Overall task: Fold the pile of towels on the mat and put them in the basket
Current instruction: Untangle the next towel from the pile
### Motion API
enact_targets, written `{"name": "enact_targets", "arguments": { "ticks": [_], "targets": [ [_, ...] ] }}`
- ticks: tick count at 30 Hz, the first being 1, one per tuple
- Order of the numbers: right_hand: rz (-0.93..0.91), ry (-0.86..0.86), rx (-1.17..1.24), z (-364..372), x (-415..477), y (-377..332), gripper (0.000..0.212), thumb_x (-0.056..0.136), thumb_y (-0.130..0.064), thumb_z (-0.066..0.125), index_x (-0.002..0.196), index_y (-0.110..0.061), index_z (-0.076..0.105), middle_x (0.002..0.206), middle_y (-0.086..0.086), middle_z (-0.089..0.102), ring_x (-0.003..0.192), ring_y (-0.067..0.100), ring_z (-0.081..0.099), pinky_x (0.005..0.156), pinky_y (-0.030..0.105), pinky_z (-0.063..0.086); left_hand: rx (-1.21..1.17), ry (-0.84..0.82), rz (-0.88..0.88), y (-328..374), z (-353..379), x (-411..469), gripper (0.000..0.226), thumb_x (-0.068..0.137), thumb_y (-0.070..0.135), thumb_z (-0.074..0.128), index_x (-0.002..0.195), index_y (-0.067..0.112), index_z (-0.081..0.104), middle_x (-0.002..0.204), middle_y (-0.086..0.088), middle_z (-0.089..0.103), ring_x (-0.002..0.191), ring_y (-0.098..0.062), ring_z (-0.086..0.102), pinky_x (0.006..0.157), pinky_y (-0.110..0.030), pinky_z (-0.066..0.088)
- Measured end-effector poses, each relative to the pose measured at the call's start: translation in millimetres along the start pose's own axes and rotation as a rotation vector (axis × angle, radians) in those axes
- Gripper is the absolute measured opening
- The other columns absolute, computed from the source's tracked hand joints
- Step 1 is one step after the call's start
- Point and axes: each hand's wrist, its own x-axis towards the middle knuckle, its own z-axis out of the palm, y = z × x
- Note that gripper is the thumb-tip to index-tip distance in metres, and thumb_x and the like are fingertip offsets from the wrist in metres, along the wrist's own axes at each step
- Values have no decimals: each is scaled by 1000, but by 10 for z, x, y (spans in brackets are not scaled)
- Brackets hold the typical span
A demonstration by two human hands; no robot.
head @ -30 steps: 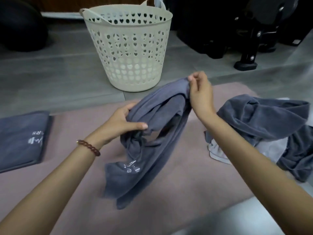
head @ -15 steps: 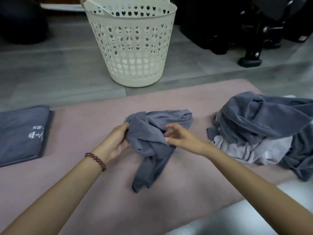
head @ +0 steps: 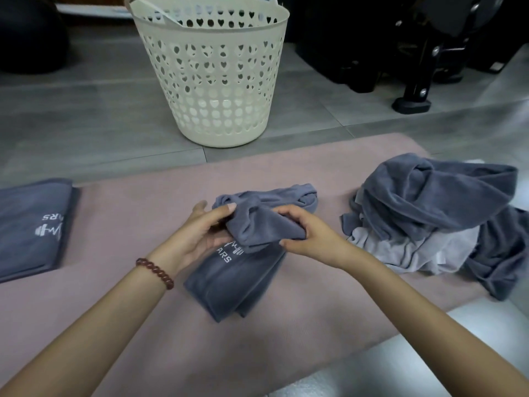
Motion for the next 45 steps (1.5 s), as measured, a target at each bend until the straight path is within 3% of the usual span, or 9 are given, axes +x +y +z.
{"name": "enact_targets", "arguments": {
  "ticks": [2,6,10,19,28,34,38,42,45],
  "targets": [
    [-85,29,-101,1,-19,-30,49,80,11,56,115,-23,53,109,-17,58,98,-11,55,85,9,41,163,22,-9,-44,-47,10,125,51,46,82,147,34,4,141,-2,38,105,-12,60,70,-35,58],
    [-221,114,-139,19,-26,-67,46,80,12,53,108,-24,60,107,-18,62,105,-5,57,91,11,41,506,-153,96,-48,0,-38,77,50,54,72,122,31,55,140,0,37,118,-8,49,92,-32,50],
    [-163,318,12,-22,4,-77,45,74,21,49,87,-18,65,84,-16,66,83,-5,60,76,13,46,830,-238,229,-76,46,-43,41,69,30,76,106,21,59,132,2,35,118,9,33,95,5,20],
    [118,657,190,-245,46,27,25,101,-17,37,89,-4,55,88,7,58,83,11,52,79,29,43,282,169,491,115,29,-11,32,97,21,46,97,-8,60,87,-10,66,81,-17,60,72,-25,50],
    [-17,433,-117,-518,-102,-1,14,91,-4,56,88,-18,57,79,-4,57,68,0,48,66,16,38,496,312,699,226,-89,-9,27,100,19,41,74,24,48,78,-3,48,66,2,43,63,-18,38],
    [174,-429,-37,-603,-300,-188,20,78,-11,71,97,-10,65,88,8,57,82,13,51,78,24,42,780,343,733,322,-183,9,27,99,12,41,110,17,65,106,-1,62,90,13,46,87,0,32],
    [109,-125,10,-359,-193,-296,29,85,-10,66,112,-18,58,103,8,58,88,3,55,85,19,46,690,37,702,306,10,-139,27,95,6,48,109,24,62,95,35,64,98,16,55,87,-4,37],
    [14,-14,170,-37,-8,-496,52,81,-14,71,125,-18,43,117,4,56,94,2,58,86,22,49,853,-173,830,339,285,-186,20,85,26,59,102,24,70,89,5,54,85,5,51,81,-9,38],
    [-65,47,82,186,109,-559,41,75,-21,71,105,-24,44,89,-4,59,80,3,57,72,20,47,835,-186,908,404,459,-191,20,84,19,60,102,17,68,84,1,48,81,5,48,79,-10,38]
  ]
}}
